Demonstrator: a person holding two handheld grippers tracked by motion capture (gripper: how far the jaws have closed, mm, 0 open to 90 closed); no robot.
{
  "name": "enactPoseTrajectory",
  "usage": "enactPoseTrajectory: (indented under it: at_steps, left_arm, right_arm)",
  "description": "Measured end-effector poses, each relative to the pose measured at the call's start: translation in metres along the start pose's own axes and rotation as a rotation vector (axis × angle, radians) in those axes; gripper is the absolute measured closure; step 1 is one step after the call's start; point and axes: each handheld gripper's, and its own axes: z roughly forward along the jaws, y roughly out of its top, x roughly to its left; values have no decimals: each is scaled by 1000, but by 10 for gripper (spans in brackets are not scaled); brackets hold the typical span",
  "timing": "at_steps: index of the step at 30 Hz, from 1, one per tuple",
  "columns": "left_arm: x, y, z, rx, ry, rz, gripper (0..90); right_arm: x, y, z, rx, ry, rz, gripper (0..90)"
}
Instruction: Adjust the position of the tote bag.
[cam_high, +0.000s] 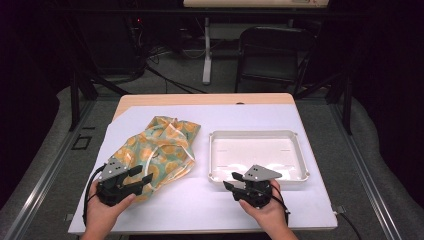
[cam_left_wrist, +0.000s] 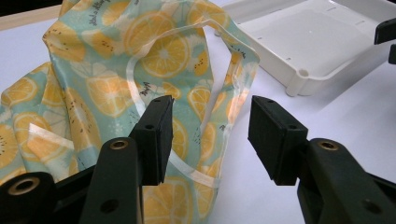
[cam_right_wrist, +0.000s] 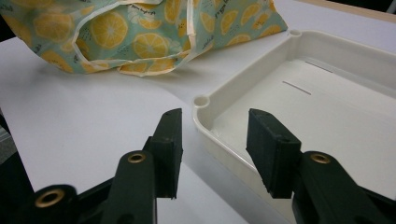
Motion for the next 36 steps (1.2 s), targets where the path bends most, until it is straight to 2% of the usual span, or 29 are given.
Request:
enactPoseTrajectory:
  at_steps: [6,10,15,19,25,29,36]
  left_arm:
    - [3,1,-2,-14,-12,-18,491]
    - [4,2,-2,-11,-7,-14,487]
    - [4,1,-3,-30,19,11,484]
    - [5,1,-3,-32,24,8,496]
    - [8,0,-6,-40,28,-14,529]
    - [10,1,-8,-40,12,-29,552]
    - [14,1,-12,-43,36,-60,594]
  right_arm:
    - [5,-2,2,16,-13,-24,536]
    - [5,-2,1,30,-4,-19,599]
    - [5,-3,0,34,1,-31,641]
    - [5,-3,0,33,-6,-33,658]
    - [3,-3,-1,27,-3,-18,672]
    - [3,-3,-1,27,-3,-16,673]
    - [1,-4,-1,19,-2,0,672]
